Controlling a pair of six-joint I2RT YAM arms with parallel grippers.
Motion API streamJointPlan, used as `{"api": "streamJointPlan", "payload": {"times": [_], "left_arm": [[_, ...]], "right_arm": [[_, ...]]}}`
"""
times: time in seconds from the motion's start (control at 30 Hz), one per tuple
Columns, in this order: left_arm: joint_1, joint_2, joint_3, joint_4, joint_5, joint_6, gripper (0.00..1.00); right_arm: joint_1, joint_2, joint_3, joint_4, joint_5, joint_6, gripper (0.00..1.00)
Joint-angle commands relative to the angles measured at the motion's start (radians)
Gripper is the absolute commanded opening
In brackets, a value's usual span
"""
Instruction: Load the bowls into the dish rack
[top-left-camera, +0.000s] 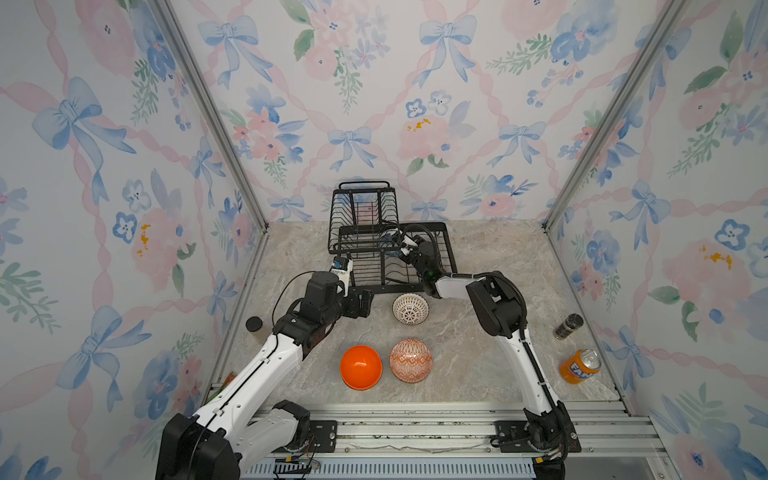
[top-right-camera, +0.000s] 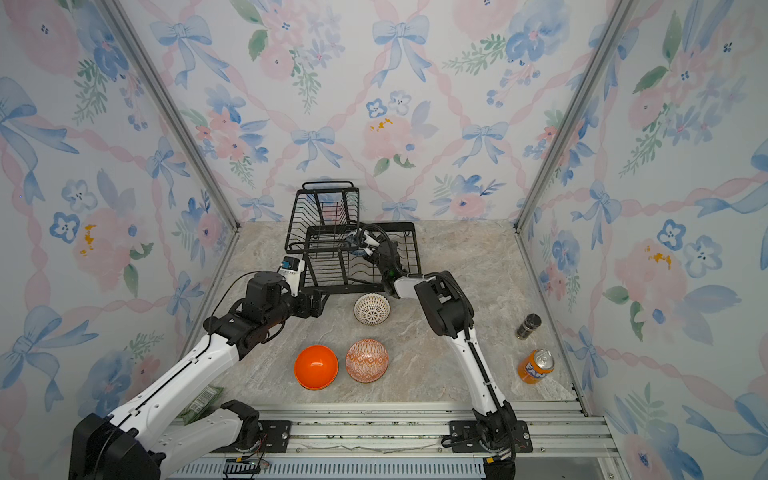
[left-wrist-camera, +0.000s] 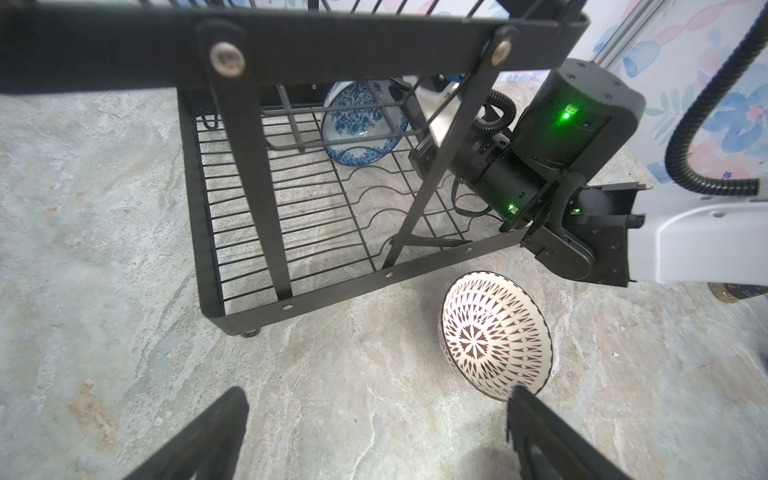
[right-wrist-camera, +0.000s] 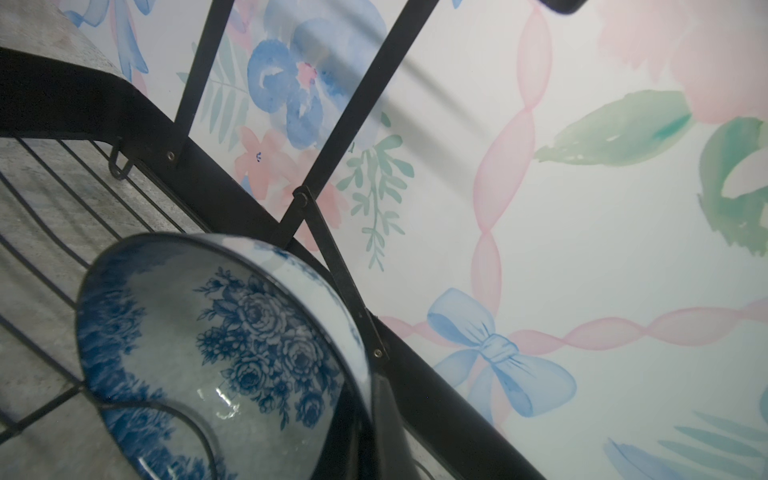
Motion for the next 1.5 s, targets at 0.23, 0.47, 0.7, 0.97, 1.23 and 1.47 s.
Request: {"api": "streamJointPlan", "payload": {"times": [0.23, 0.47, 0.7, 0.97, 1.23, 1.47], "left_arm": [[0.009, -0.023, -0.012, -0.002, 0.003, -0.012, 0.98], [0.009, -0.027, -0.048, -0.002, 0.005, -0.019, 0.98], [0.009, -0.024, -0.053, 0.001, 0.005, -0.022, 0.98], [0.009, -0.022, -0.053, 0.003, 0.007, -0.023, 0.98], [0.007, -0.025, -0.056, 0.003, 0.005, -0.023, 0.98], [0.007, -0.025, -0.056, 0.003, 0.002, -0.023, 0.98]], "right_arm": [[0.037, -0.045, -0.015, -0.088, 0.033, -0.019, 0.08], [0.04, -0.053, -0.015, -0.084, 0.038, -0.018, 0.16], [0.039, -0.077, -0.033, -0.075, 0.041, -0.023, 0.41], [0.037, -0.1, -0.038, -0.076, 0.039, -0.022, 0.77], [0.033, -0.116, -0.049, -0.068, 0.039, -0.019, 0.97], [0.028, -0.133, -0.064, -0.065, 0.036, -0.012, 0.97]]}}
